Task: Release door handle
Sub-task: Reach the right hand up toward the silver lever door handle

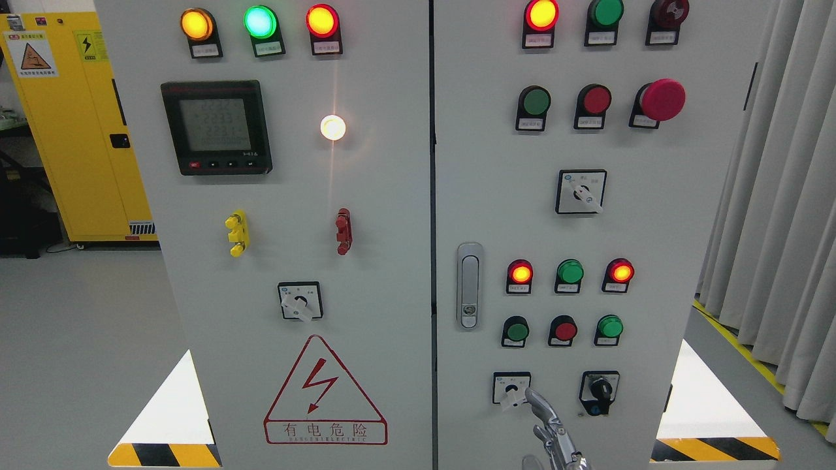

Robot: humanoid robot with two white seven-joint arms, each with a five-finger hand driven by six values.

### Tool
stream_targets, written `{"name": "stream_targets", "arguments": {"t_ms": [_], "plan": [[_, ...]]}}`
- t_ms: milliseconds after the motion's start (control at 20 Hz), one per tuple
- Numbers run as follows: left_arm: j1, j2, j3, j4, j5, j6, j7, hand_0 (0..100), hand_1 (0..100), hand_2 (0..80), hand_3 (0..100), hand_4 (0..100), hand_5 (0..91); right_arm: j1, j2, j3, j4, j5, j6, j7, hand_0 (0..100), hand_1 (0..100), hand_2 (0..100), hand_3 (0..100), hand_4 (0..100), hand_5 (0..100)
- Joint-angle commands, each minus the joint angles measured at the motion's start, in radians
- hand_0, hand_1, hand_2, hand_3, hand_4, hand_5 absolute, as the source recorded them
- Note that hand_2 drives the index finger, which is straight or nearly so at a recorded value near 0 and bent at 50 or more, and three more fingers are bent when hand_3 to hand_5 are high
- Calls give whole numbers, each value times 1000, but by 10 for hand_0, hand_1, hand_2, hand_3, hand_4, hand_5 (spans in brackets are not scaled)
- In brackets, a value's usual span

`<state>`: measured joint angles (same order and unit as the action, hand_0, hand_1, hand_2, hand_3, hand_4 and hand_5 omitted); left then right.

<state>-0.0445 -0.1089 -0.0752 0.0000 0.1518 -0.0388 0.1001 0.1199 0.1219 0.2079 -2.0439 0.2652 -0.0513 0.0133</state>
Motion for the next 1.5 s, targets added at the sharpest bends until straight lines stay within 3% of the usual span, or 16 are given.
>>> {"name": "stream_targets", "arguments": {"t_ms": [0,200,301,451,501,601,702,852,1102,1303,1453], "plan": [[0,0,0,-12,0,0,0,120,556,0,0,0,0,-5,1,-2,-1,17,2,-10,316,140,0,0,0,0],[0,0,0,-12,-1,0,0,120,556,0,0,0,0,-8,1,-2,-1,20,4,-18,299,174,0,0,0,0],[0,0,0,-12,-1,0,0,120,556,0,0,0,0,-19,2,-1,4,51,5,-19,280,241,0,72,146,0],[0,0,0,-12,-1,0,0,120,556,0,0,0,0,-42,8,1,17,167,27,-26,286,327,0,276,377,321],[0,0,0,-12,0,0,0,120,556,0,0,0,0,-52,8,4,22,219,39,-29,346,352,0,392,498,476],[0,0,0,-12,0,0,0,120,556,0,0,0,0,-81,5,5,51,361,48,-74,404,363,0,520,647,661],[0,0,0,-12,0,0,0,120,556,0,0,0,0,-111,5,4,91,539,50,-124,396,366,0,692,815,873],[0,0,0,-12,0,0,0,120,556,0,0,0,0,-127,5,2,106,701,51,-133,407,358,0,817,923,1000],[0,0,0,-12,0,0,0,120,556,0,0,0,0,-164,8,8,135,954,50,-131,392,338,0,931,976,1000],[0,0,0,-12,0,0,0,120,556,0,0,0,0,-192,8,41,160,1124,50,-136,393,335,0,955,989,1000],[0,0,0,-12,0,0,0,120,556,0,0,0,0,-222,8,44,195,1252,47,-171,396,333,0,956,988,1000]]}}
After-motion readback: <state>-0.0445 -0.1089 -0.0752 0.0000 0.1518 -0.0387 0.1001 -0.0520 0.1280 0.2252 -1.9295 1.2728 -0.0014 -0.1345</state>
